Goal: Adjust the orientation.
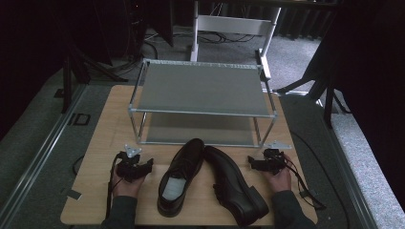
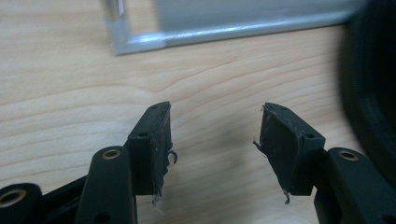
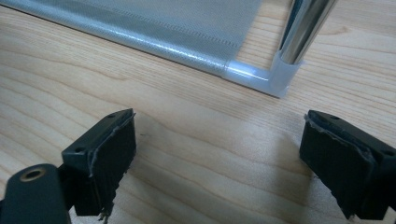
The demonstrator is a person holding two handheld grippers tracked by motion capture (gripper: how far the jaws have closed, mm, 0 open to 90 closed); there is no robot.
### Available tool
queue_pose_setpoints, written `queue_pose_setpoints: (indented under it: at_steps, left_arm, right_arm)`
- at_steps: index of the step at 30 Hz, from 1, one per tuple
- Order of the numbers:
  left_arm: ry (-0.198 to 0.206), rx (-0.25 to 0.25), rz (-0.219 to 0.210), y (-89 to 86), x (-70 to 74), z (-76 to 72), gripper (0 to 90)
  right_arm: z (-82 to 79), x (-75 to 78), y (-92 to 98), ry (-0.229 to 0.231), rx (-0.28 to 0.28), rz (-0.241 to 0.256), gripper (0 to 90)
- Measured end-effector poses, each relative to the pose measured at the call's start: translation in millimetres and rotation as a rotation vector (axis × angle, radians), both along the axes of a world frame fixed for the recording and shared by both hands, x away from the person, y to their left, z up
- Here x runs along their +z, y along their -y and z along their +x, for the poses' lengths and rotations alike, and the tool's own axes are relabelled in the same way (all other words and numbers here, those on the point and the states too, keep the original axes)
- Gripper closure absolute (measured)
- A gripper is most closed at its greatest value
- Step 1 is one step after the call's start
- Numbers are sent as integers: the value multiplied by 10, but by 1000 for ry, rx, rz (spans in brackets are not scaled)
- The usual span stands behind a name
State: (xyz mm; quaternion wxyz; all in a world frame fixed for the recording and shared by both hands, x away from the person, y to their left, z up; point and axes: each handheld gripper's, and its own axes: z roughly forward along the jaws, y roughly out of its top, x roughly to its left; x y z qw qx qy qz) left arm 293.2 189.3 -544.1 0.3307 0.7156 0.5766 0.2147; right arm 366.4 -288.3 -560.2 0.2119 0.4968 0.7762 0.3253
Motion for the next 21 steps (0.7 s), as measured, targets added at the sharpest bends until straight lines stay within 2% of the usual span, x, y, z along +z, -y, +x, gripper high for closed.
queue_pose_setpoints:
  at_steps: [6, 11, 21]
  left_arm:
    - [48, -78, -27, 32, 163, -134, 442]
    - [88, -143, -44, 79, 360, -260, 445]
    - [161, -315, -96, 263, 750, -553, 444]
  right_arm:
    - [-7, 0, 1, 1, 0, 0, 105]
    - [-7, 0, 0, 1, 0, 0, 105]
    - [-13, 0, 0, 0, -1, 2, 105]
